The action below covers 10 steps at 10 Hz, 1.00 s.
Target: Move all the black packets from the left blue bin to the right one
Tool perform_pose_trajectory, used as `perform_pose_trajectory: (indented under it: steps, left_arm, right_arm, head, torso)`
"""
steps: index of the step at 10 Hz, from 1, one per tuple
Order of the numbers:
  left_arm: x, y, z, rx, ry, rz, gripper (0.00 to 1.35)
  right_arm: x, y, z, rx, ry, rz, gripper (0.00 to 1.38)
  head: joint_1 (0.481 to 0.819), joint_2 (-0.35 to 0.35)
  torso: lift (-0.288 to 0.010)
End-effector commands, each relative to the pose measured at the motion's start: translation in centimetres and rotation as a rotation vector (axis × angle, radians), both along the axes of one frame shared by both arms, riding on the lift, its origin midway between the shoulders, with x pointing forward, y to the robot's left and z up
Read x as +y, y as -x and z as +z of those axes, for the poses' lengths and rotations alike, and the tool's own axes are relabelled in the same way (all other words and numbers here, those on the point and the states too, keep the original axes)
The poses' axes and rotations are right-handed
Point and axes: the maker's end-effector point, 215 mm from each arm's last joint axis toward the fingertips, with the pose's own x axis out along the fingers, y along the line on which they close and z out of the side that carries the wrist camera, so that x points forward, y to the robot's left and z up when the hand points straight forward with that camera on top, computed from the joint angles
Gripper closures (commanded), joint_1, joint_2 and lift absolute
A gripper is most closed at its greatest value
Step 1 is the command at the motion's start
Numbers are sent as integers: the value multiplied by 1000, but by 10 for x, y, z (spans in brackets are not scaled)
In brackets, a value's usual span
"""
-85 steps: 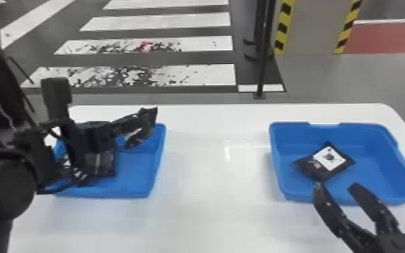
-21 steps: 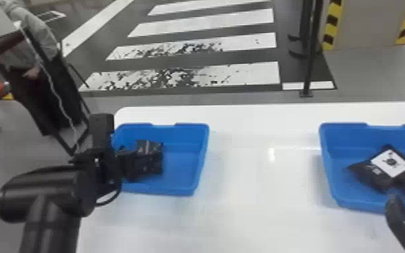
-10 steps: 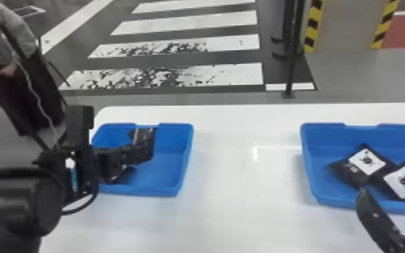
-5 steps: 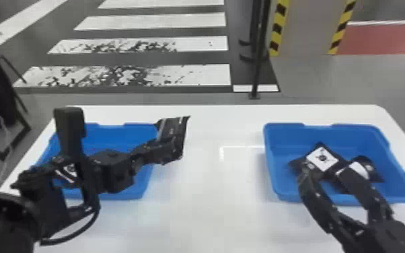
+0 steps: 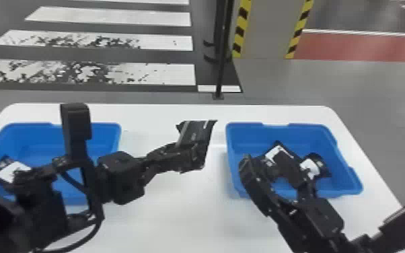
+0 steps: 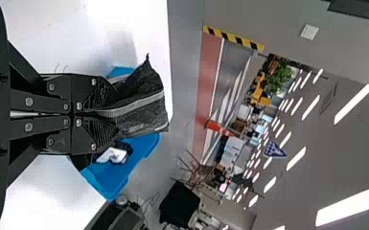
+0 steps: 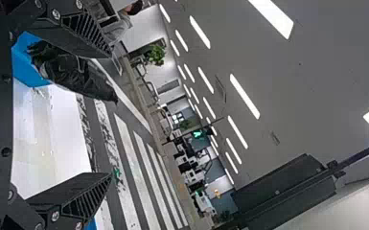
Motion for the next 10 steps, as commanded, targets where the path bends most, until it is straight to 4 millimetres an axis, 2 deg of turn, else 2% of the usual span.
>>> perform_pose_trajectory:
  steps: [1,4,6,7,9,10]
  left_arm:
    - [-28,11,9,-6,26,-67,1131]
    - [-65,34,14,10,65,-162,1131]
    - [-82,48,16,19,86,-210,1131]
    - [-86,51,16,21,89,-220,1131]
    - [-83,49,17,15,92,-212,1131]
    - [-82,49,17,17,92,-211,1131]
  right_arm:
    - [9,-3,6,-16,-14,23,153]
    - [27,-10,13,-38,-38,66,156]
    - [22,-20,8,-42,-22,58,231]
    - [15,-24,9,-45,-18,44,444]
    - [11,-25,6,-42,-16,39,1084]
    - [11,-25,7,-45,-16,37,1266]
  head:
    - [695,-95]
    - [695,-145]
    - [695,-166]
    - [695,-182]
    - [695,-213]
    - [695,-214]
  torso:
    - [-185]
    - [-185]
    - [-185]
    - [-185]
    - [-185]
    - [-185]
